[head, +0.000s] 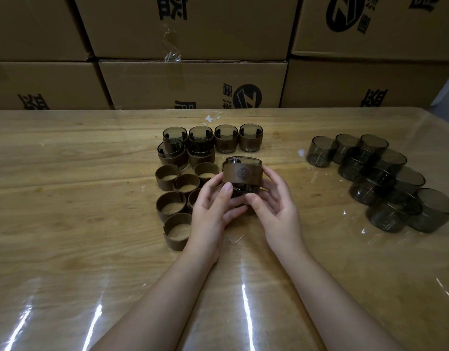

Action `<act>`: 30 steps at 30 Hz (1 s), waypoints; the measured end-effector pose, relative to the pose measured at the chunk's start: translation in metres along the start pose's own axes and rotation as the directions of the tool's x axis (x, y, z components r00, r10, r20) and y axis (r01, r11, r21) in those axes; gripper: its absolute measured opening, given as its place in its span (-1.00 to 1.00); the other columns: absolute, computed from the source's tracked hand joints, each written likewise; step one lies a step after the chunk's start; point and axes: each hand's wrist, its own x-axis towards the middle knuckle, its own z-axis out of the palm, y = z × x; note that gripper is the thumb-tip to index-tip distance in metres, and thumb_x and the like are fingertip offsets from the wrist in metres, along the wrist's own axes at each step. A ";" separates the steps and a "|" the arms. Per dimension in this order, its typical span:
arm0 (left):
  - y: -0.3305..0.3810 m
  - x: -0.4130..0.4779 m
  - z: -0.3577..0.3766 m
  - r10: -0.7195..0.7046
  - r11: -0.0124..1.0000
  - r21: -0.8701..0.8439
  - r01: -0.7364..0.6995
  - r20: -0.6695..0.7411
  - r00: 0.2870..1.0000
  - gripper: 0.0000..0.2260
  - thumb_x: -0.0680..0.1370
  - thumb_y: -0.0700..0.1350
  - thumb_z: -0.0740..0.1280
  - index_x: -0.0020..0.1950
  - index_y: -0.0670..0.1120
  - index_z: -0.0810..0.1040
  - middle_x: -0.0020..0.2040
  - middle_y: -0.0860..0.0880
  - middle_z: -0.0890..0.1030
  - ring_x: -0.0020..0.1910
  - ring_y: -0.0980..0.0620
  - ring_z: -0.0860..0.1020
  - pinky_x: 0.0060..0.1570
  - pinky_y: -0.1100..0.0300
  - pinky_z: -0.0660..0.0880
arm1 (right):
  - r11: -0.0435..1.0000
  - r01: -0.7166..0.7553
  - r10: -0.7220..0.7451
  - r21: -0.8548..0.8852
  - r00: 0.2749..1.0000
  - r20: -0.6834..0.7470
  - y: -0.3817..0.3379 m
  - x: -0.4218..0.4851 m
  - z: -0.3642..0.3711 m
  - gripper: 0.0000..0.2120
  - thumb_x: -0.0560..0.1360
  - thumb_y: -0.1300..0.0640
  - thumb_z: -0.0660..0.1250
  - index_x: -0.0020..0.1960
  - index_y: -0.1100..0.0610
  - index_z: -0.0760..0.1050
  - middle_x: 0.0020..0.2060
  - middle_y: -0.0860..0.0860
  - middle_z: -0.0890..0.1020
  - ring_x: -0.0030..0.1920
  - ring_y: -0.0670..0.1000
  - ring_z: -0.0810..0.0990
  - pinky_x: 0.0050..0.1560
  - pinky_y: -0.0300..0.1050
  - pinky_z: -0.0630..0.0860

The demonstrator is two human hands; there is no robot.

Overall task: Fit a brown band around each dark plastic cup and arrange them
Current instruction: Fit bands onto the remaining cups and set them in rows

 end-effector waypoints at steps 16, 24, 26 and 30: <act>-0.001 -0.013 0.012 0.216 0.826 0.488 -0.283 0.189 0.958 -0.55 0.56 -0.31 0.33 0.39 0.00 0.39 0.34 -0.05 0.50 0.31 0.08 0.48 0.31 0.16 0.43 | 0.988 -0.076 0.095 0.133 0.985 -0.141 -0.009 0.003 -0.013 -0.49 0.38 0.03 0.42 0.30 -0.14 0.40 0.11 -0.03 0.61 0.08 -0.16 0.63 -0.04 -0.31 0.55; -0.016 -0.012 0.008 0.162 0.121 0.912 -0.393 0.372 0.914 -0.49 0.56 -0.04 0.26 0.52 0.07 0.27 0.57 0.04 0.15 0.55 0.07 0.05 0.50 0.05 -0.03 | 0.954 -0.130 0.242 0.269 0.863 -0.443 -0.002 0.014 -0.023 -0.68 0.50 0.17 0.39 0.14 -0.14 0.41 0.07 0.01 0.64 0.06 -0.09 0.65 0.13 -0.11 0.54; -0.020 -0.012 0.008 0.083 0.055 0.925 -0.377 0.372 0.925 -0.48 0.57 -0.01 0.24 0.53 0.08 0.23 0.58 0.03 0.11 0.56 0.05 -0.06 0.49 0.02 -0.11 | 0.953 -0.154 0.260 0.260 0.857 -0.445 0.002 0.017 -0.023 -0.67 0.48 0.17 0.41 0.11 -0.14 0.41 0.04 0.00 0.64 0.02 -0.10 0.67 0.10 -0.13 0.55; -0.023 -0.012 0.008 0.062 0.008 0.920 -0.391 0.390 0.919 -0.50 0.58 -0.07 0.20 0.53 0.05 0.23 0.53 0.03 0.21 0.56 0.06 -0.10 0.47 0.02 -0.13 | 0.961 -0.249 0.278 0.124 0.845 -0.456 0.008 0.034 -0.026 -0.71 0.44 0.12 0.46 0.00 -0.16 0.43 0.05 -0.02 0.59 0.05 -0.04 0.62 0.11 -0.09 0.54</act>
